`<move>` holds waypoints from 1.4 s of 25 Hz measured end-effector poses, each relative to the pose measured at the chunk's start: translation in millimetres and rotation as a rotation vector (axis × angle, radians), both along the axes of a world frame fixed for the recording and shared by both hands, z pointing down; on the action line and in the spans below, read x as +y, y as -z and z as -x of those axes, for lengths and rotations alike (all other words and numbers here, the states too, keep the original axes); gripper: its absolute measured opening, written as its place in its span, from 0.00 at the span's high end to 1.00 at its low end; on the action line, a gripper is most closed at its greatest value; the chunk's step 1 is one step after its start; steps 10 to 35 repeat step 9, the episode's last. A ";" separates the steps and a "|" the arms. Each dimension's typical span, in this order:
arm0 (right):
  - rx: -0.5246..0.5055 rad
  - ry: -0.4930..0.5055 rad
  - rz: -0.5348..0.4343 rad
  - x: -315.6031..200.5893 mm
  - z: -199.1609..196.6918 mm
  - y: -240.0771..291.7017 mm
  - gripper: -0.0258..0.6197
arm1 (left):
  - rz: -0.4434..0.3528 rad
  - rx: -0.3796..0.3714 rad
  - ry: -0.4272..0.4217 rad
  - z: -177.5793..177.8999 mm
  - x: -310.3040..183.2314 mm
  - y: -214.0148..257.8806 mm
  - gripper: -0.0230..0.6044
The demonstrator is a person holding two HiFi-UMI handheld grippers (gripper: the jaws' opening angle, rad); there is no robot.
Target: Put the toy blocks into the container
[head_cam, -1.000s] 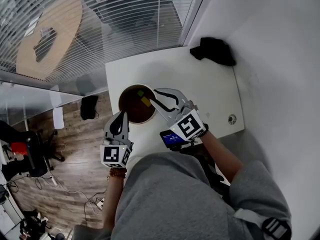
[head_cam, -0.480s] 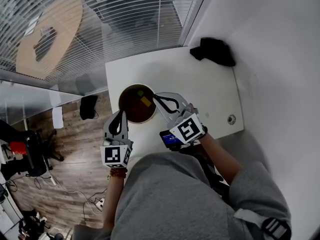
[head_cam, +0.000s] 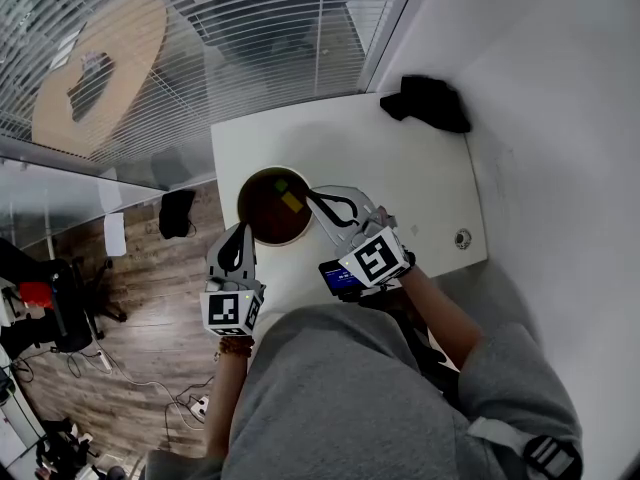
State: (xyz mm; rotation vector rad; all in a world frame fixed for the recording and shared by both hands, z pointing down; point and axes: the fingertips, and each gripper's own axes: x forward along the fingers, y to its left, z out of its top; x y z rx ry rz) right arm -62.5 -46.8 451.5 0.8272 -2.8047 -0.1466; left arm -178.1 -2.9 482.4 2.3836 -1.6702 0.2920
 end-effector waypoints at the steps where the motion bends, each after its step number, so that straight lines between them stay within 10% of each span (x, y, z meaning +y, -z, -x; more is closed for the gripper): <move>1: 0.003 0.002 -0.001 0.3 0.1 0.5 0.94 | 0.001 0.001 -0.001 -0.2 0.3 0.1 0.95; 35: 0.010 0.024 -0.001 2.9 2.3 -2.5 0.94 | 0.017 0.006 0.011 4.6 4.9 -4.7 0.95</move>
